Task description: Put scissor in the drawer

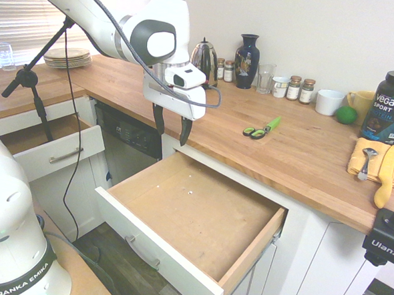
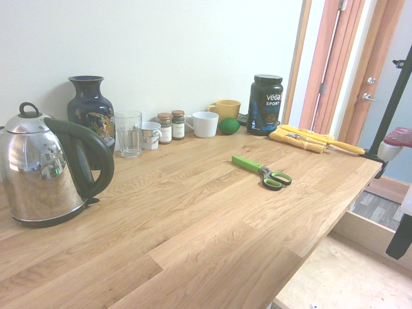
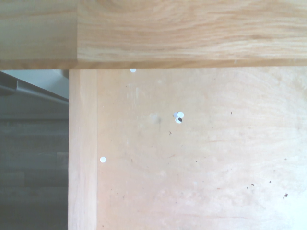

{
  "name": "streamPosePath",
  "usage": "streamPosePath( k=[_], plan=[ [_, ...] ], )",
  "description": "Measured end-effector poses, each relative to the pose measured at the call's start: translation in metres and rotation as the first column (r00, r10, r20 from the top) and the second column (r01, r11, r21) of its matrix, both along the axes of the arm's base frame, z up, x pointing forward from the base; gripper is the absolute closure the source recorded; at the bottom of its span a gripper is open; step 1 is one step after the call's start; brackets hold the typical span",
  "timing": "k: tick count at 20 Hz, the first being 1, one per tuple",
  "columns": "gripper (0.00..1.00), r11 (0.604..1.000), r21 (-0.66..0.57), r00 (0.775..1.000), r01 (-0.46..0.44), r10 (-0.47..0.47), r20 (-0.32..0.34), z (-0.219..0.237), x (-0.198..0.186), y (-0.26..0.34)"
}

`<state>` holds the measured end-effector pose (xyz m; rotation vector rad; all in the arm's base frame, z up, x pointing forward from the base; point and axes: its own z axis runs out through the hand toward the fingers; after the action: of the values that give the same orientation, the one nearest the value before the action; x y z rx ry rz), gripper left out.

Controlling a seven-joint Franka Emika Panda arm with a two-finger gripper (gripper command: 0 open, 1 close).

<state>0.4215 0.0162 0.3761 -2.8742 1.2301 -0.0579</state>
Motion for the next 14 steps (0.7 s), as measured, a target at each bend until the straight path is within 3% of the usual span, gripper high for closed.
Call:
streamPosePath(
  k=[6, 14],
  plan=[
    [0.00, 1.000, 0.006, 1.000, 0.014, -0.014, 0.019, 0.010, 0.014, -0.008],
    [0.00, 0.998, -0.018, 0.997, 0.053, -0.052, 0.054, 0.034, 0.083, -0.044]
  ],
)
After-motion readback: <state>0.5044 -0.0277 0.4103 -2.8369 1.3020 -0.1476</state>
